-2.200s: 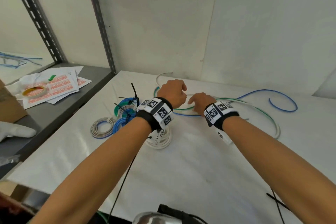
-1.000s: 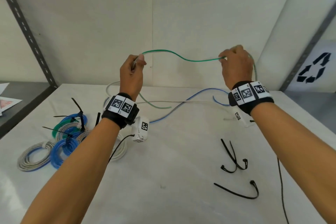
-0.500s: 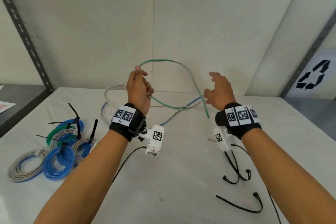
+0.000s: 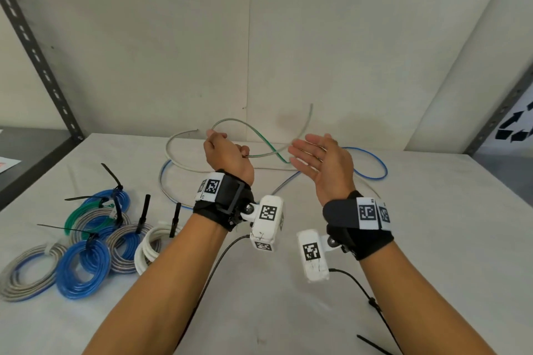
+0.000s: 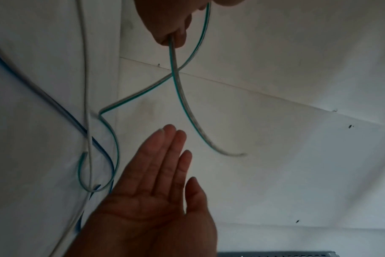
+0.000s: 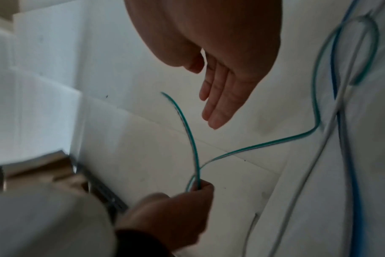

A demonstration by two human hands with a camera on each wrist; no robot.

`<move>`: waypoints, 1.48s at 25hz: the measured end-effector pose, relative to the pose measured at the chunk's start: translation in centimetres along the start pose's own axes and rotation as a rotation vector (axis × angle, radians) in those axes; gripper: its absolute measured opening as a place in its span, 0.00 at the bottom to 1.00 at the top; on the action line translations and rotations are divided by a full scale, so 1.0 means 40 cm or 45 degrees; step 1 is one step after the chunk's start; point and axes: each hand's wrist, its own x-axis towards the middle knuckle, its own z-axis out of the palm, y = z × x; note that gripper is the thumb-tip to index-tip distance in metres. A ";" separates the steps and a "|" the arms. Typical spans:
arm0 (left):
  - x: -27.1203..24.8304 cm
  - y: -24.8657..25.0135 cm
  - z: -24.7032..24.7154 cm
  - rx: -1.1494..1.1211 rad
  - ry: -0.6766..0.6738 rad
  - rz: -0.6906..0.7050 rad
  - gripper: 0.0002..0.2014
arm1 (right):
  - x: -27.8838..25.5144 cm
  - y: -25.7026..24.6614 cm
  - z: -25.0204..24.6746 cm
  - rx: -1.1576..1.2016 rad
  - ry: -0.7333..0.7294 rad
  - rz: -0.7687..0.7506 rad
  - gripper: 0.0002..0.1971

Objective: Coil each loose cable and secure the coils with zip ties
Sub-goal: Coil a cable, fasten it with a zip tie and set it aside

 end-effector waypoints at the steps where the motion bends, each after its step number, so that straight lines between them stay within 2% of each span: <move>1: 0.010 -0.002 0.000 -0.003 0.023 -0.001 0.16 | 0.003 0.009 0.001 -0.086 0.016 -0.075 0.12; 2: 0.020 -0.005 0.000 -0.004 0.040 0.007 0.16 | 0.004 0.018 0.005 -0.139 0.014 -0.165 0.09; 6: 0.025 -0.021 -0.003 0.011 0.054 0.048 0.15 | 0.013 0.043 0.033 -0.260 -0.043 -0.437 0.13; 8: 0.007 -0.031 -0.001 0.030 -0.014 0.050 0.15 | 0.025 0.052 0.040 -0.442 -0.057 -0.562 0.09; 11: -0.022 -0.035 -0.005 0.132 -0.237 0.072 0.16 | 0.038 0.058 0.040 -0.665 -0.080 -0.716 0.09; 15: -0.024 0.007 -0.006 0.241 -0.617 -0.003 0.19 | 0.052 0.050 0.014 -0.804 -0.138 -0.741 0.11; 18: 0.001 0.036 -0.015 0.373 -0.785 0.144 0.17 | 0.061 0.030 -0.006 -0.856 -0.172 -0.720 0.10; 21: 0.015 0.047 -0.031 0.579 -0.850 0.354 0.13 | 0.064 0.023 -0.016 -0.980 -0.179 -0.744 0.11; 23: 0.019 0.050 -0.037 0.725 -0.897 0.443 0.13 | 0.067 0.031 -0.021 -1.205 -0.156 -0.880 0.12; 25: 0.019 0.050 -0.040 0.863 -0.995 0.439 0.12 | 0.069 0.036 -0.020 -1.340 -0.152 -0.996 0.14; 27: 0.012 0.050 -0.044 1.005 -1.115 0.382 0.11 | 0.065 0.034 -0.017 -1.317 -0.164 -1.048 0.13; 30: 0.013 0.057 -0.048 1.178 -1.233 0.350 0.12 | 0.050 0.023 -0.014 -1.229 -0.158 -0.997 0.06; 31: 0.014 0.060 -0.048 1.226 -1.263 0.361 0.12 | 0.046 0.019 -0.015 -1.215 -0.159 -0.970 0.08; 33: 0.011 0.068 -0.048 1.264 -1.274 0.387 0.11 | 0.045 0.019 -0.017 -1.265 -0.195 -0.964 0.15; 35: 0.008 0.076 -0.048 1.289 -1.251 0.435 0.09 | 0.049 0.026 -0.017 -1.417 -0.173 -1.053 0.12; 37: 0.004 0.080 -0.046 1.332 -1.243 0.471 0.08 | 0.051 0.025 -0.016 -1.562 -0.067 -1.206 0.08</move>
